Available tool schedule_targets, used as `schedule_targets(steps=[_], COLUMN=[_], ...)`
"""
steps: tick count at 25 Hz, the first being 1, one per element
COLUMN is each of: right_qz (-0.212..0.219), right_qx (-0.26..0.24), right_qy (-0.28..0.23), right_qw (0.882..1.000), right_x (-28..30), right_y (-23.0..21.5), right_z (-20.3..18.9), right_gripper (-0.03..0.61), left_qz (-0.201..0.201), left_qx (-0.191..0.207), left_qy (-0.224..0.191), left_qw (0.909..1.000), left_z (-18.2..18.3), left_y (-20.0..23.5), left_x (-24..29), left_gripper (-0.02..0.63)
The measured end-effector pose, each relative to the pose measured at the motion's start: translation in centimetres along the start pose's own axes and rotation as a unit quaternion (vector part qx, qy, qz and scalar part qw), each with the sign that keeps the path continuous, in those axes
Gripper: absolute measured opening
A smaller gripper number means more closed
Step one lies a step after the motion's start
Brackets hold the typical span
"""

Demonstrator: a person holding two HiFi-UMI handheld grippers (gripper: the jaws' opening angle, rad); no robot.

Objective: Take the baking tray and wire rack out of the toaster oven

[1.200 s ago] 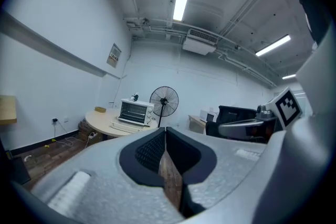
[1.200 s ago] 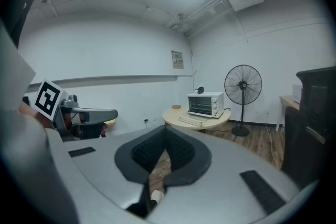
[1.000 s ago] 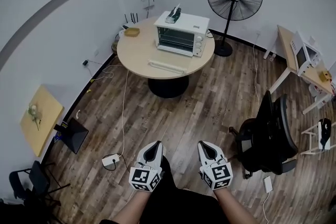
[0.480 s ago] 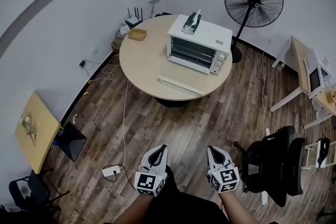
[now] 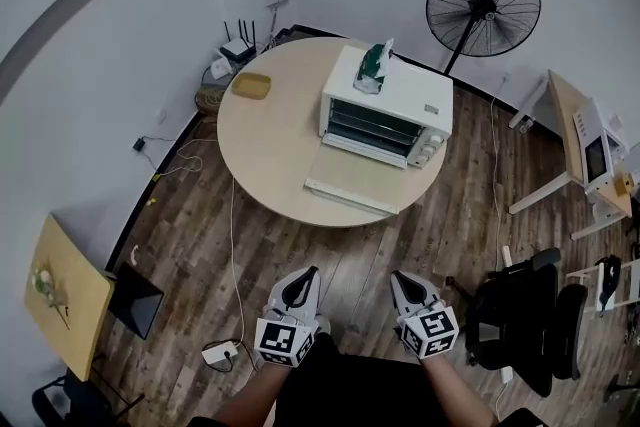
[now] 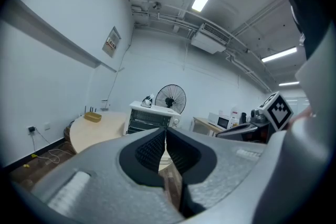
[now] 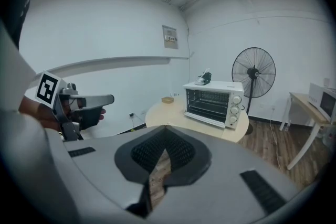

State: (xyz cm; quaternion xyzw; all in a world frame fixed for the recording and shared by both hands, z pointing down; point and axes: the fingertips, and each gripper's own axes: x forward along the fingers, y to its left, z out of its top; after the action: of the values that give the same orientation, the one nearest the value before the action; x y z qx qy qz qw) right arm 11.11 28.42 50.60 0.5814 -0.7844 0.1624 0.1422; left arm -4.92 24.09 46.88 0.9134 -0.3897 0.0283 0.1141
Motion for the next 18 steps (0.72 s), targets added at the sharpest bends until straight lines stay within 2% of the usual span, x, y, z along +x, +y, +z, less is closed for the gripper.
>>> schedule_targets(steps=[4, 6, 12, 15, 18], right_qz=[-0.031, -0.034, 0.005, 0.011, 0.016], right_qx=[0.005, 0.007, 0.001, 0.003, 0.003], right_qy=[0.004, 0.003, -0.006, -0.013, -0.031], right_qw=[0.999, 0.999, 1.0, 1.0, 0.999], right_x=[0.2, 0.1, 1.7, 3.5, 5.5], right_y=[-1.6, -1.7, -0.2, -0.8, -2.4], right_z=[0.4, 0.3, -0.1, 0.5, 2.0], right_gripper=[0.0, 0.0, 0.0, 0.0, 0.0], left_qz=[-0.049, -0.06, -0.037, -0.027, -0.021], left_qx=[-0.028, -0.037, -0.06, -0.049, -0.027], left_qy=[-0.028, -0.033, -0.024, -0.02, -0.04], left_qw=[0.998, 0.997, 0.9973, 0.9983, 0.9986], left_z=[0.6, 0.8, 0.2, -0.1, 1.0], left_y=[0.1, -0.1, 1.5, 2.2, 2.7], left_x=[1.8, 2.0, 2.2, 2.7, 3.7], left_gripper=[0.021, 0.021, 0.021, 0.021, 0.022])
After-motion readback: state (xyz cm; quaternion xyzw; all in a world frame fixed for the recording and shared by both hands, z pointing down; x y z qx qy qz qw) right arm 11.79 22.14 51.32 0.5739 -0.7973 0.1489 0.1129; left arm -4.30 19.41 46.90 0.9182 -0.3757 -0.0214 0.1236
